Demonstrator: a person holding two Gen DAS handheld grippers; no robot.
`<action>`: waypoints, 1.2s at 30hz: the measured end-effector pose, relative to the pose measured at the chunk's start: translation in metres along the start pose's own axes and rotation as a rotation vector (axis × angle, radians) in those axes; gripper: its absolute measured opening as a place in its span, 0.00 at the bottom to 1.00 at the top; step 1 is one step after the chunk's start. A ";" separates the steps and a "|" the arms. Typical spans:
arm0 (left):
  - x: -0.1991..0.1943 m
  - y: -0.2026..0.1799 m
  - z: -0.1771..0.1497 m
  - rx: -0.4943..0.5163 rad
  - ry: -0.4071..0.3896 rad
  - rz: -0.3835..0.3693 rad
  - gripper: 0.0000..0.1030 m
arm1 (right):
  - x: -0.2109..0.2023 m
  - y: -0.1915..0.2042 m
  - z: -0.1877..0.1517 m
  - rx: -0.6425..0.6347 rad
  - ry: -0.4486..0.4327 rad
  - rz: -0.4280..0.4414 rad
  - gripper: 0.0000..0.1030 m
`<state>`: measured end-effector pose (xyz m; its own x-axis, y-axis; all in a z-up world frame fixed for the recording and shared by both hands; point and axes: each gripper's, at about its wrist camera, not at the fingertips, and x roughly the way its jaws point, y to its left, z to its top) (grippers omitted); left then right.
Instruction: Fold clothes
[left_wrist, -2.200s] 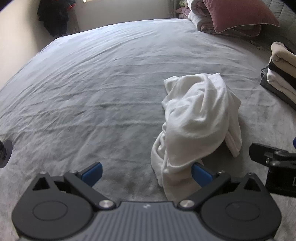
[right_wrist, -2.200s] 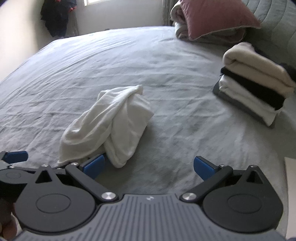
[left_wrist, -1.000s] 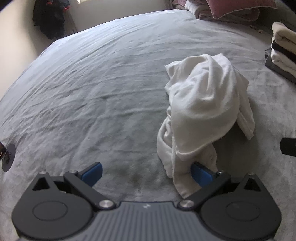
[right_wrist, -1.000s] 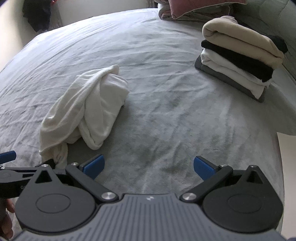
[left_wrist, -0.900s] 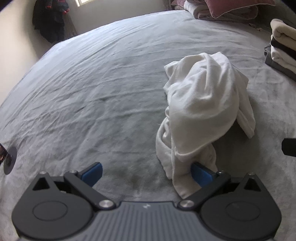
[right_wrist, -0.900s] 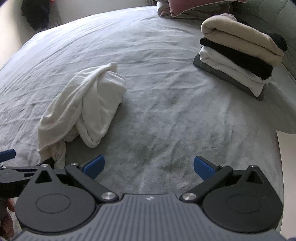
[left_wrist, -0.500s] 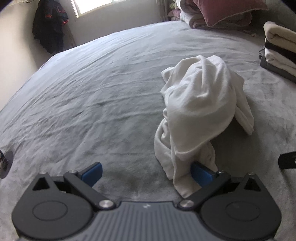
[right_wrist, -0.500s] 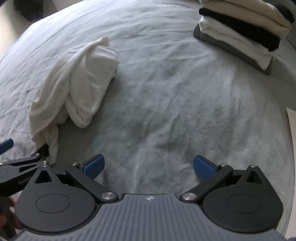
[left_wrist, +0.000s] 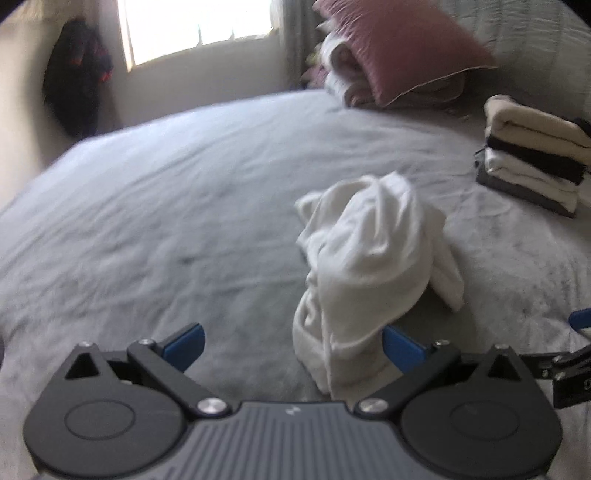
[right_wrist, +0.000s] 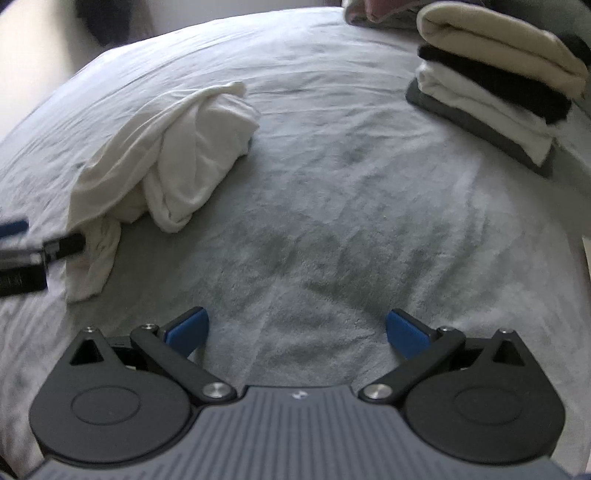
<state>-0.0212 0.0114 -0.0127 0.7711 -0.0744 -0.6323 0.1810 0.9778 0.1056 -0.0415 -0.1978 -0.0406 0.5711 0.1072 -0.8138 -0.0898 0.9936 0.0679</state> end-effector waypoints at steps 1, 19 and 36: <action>0.000 -0.002 0.000 0.010 -0.011 -0.010 0.99 | -0.002 0.002 0.000 -0.016 0.004 0.001 1.00; -0.012 -0.001 0.013 -0.113 -0.204 -0.090 0.10 | -0.008 0.011 0.037 0.060 -0.077 0.156 0.98; -0.064 0.057 0.005 -0.263 -0.279 -0.066 0.05 | 0.011 0.051 0.058 -0.004 -0.157 0.205 0.43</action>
